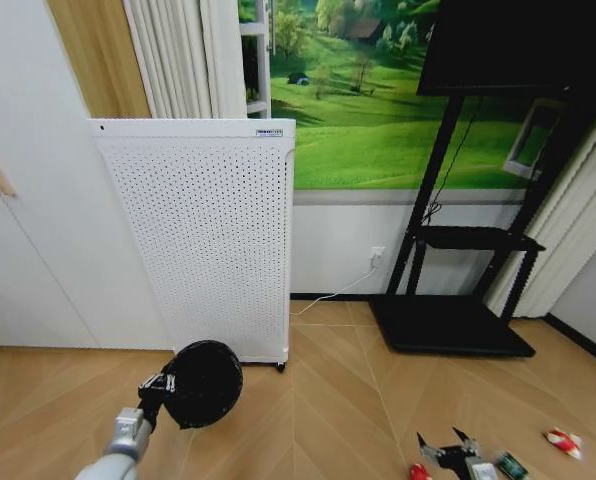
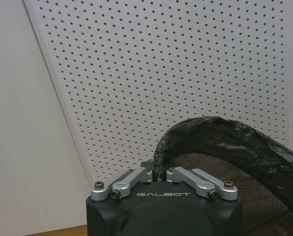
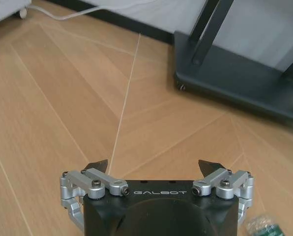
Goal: Pick up the trash bin and place the garbage on the floor into it.
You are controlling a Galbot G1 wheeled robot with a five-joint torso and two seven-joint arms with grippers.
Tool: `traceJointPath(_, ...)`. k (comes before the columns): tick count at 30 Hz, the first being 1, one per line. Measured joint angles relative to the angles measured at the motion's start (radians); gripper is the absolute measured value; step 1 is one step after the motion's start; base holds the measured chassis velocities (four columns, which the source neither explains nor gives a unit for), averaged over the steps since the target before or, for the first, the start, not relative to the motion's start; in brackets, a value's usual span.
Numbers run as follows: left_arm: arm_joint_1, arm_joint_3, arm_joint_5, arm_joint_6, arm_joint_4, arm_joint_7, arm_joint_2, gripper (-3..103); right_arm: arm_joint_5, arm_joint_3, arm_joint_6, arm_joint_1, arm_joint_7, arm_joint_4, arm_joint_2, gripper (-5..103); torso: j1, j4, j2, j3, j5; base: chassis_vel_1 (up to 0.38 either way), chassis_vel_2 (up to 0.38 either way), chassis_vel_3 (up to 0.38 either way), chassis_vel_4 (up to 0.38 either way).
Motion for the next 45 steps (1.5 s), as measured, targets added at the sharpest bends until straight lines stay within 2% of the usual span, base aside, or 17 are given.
traceJointPath(5, -0.01, 0.056, 0.014, 0.011, 0.01, -0.004, -0.02, 6, 0.031, -0.069, 0.002, 0.053, -0.001, -0.098, -0.032, 100, 0.0, 0.0001, 0.0, 0.0, 0.0, 0.0, 0.0, 0.0, 0.0)
traceJointPath(7, -0.002, 0.1, 0.047, 0.016, 0.011, -0.007, -0.043, 6, 0.041, -0.144, 0.006, 0.115, -0.003, -0.178, -0.044, 100, 0.0, 0.0002, 0.0, 0.0, 0.0, 0.0, 0.0, 0.0, 0.0)
traceJointPath(12, 0.014, 0.119, 0.064, 0.017, 0.008, -0.006, -0.043, 6, 0.042, -0.211, 0.007, 0.146, 0.001, -0.226, -0.048, 100, 0.0, 0.0003, 0.0, 0.0, -0.0001, 0.0, 0.0, 0.0, 0.0)
traceJointPath(22, 0.03, 0.092, 0.039, 0.016, -0.007, 0.006, 0.02, 6, 0.052, -0.306, -0.001, 0.194, 0.021, -0.308, -0.026, 100, 0.0, -0.0001, 0.0, 0.0, -0.0003, 0.0, 0.0, 0.0, 0.0)
traceJointPath(32, 0.03, 0.089, 0.031, 0.016, -0.013, 0.007, 0.027, 6, 0.052, -0.411, 0.0, 0.344, 0.023, -0.481, -0.006, 100, 0.0, 0.0002, 0.0, 0.0, -0.0002, 0.0, 0.0, 0.0, 0.0)
traceJointPath(45, 0.018, 0.093, 0.03, 0.016, 0.009, 0.006, 0.02, 6, 0.02, -0.43, 0.017, 0.371, 0.011, -0.574, -0.009, 100, 0.0, 0.0001, 0.0, 0.0, -0.0007, 0.0, 0.0, 0.0, 0.0)
